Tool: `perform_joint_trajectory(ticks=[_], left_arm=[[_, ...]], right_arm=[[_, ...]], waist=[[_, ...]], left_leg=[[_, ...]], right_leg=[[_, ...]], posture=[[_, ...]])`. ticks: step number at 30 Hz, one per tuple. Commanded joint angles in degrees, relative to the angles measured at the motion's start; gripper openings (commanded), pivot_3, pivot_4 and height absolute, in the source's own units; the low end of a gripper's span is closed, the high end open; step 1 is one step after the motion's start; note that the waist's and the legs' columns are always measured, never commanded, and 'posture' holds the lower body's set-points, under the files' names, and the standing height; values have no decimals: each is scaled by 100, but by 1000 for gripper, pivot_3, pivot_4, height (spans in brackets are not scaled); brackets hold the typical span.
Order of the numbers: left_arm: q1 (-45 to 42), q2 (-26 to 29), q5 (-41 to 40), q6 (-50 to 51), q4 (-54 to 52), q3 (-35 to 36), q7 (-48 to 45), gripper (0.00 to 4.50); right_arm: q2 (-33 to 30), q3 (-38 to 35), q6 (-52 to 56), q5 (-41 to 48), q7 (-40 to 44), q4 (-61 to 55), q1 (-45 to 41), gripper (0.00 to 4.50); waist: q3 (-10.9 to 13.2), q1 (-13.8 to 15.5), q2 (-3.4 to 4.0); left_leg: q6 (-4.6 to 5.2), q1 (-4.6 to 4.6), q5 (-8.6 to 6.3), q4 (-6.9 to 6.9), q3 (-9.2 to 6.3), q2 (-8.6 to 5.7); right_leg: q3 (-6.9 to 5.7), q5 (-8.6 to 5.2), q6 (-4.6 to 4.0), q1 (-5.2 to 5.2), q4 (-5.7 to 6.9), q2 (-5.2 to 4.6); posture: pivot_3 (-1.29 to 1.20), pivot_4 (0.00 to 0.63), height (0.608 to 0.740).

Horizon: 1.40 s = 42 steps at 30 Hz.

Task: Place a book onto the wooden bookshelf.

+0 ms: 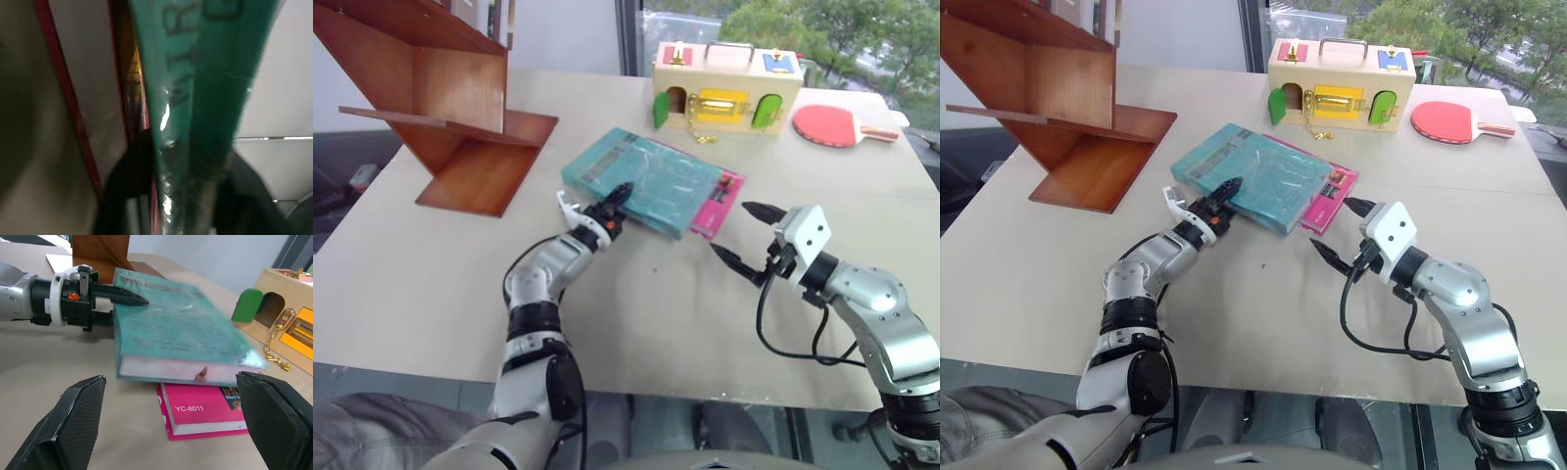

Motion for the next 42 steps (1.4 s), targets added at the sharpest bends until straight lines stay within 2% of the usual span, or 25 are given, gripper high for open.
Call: perform_joint_trajectory(ticks=[1,6,9,13,17,20,21,23,24,25,28,31,34,39,42], left_arm=[[-73,25,145,25,372,87,-192,39],[-104,67,-80,330,90,338,-72,13],[73,18,-342,591,-644,412,315,13],[164,176,-27,593,-1874,-25,331,13],[-41,809,886,234,-2903,-788,-198,13],[-212,1634,1926,-292,-3713,-1612,-903,13],[-284,2055,2657,-742,-3949,-2072,-1137,13],[-388,2983,4340,-2293,-4187,-3066,-2062,13],[-406,3276,4864,-2912,-4200,-3344,-2429,13],[-592,3441,5027,-3224,-4157,-3357,-2657,13],[-1045,3816,5200,-3913,-3924,-3090,-3229,13],[-1627,4619,5789,-5089,-3604,-2911,-4009,13],[-1813,5527,5820,-5173,-3122,-2884,-5061,13],[-2257,6467,6654,-6471,-1430,-3086,-6024,13],[-2790,6589,7167,-7400,-301,-3326,-6299,13]], right_arm=[[-45,-126,-102,56,37,-124,-157,4484],[-30,-136,-74,124,73,-150,-228,4484],[-14,-126,-76,189,97,-301,-140,4484],[-3,-213,-137,294,117,-336,-85,4484],[58,-185,-149,306,35,-352,-122,4484],[138,-177,-123,328,-50,-375,-132,4484],[159,-155,-157,308,-52,-346,-114,4484],[204,-93,-214,254,-64,-271,-115,4484],[231,-58,-219,229,-82,-257,-128,4484],[287,-43,-211,254,-95,-227,-179,4484],[477,98,-153,261,-155,-173,-352,4484],[531,178,-330,268,74,233,-517,4484],[625,236,-460,352,245,496,-677,4484],[658,299,-828,248,475,935,-752,4484],[693,264,-1007,233,477,1040,-757,4484]], waist=[[-1,1,1],[0,-6,1],[1,-31,-1],[11,-50,-14],[13,-45,-15],[14,-47,-15],[15,-47,-15],[15,-47,-13],[16,-46,-11],[16,-47,-11],[21,-27,-13],[32,-70,-18],[41,-106,-1],[50,-57,8],[56,-36,0]], left_leg=[[0,0,0,0,-1,0],[0,-1,0,0,-1,0],[-1,-4,0,-1,-2,0],[-2,-21,1,-3,-1,1],[-2,-27,1,-3,1,0],[-3,-27,1,-4,1,0],[-2,-26,1,-5,3,0],[-3,-26,1,-9,6,0],[-3,-24,1,-15,11,0],[-3,-22,1,-27,18,0],[-3,-29,1,-35,22,0],[-2,-58,1,-30,27,1],[-2,-74,2,-31,39,8],[2,-74,0,-30,37,15],[27,-74,-15,-16,38,16]], right_leg=[[-1,0,0,0,0,0],[-1,0,0,0,-1,-1],[0,0,0,-1,-4,-1],[1,0,0,-17,-6,-1],[3,0,0,-23,-7,-1],[2,0,0,-25,-8,-1],[4,0,0,-25,-8,-1],[6,0,0,-28,-11,-1],[10,0,-1,-29,-14,-1],[13,0,-2,-31,-18,-2],[13,-1,-3,-43,-18,-5],[20,-1,-2,-78,-8,-3],[29,-1,-2,-100,-11,3],[20,-6,-1,-102,-6,9],[20,-5,0,-101,0,8]], posture=[[0,150,740],[0,150,740],[0,150,740],[0,150,740],[0,150,740],[0,150,740],[0,150,740],[0,150,740],[0,150,740],[0,150,740],[0,150,740],[0,150,740],[0,150,740],[0,150,740],[0,150,740]])
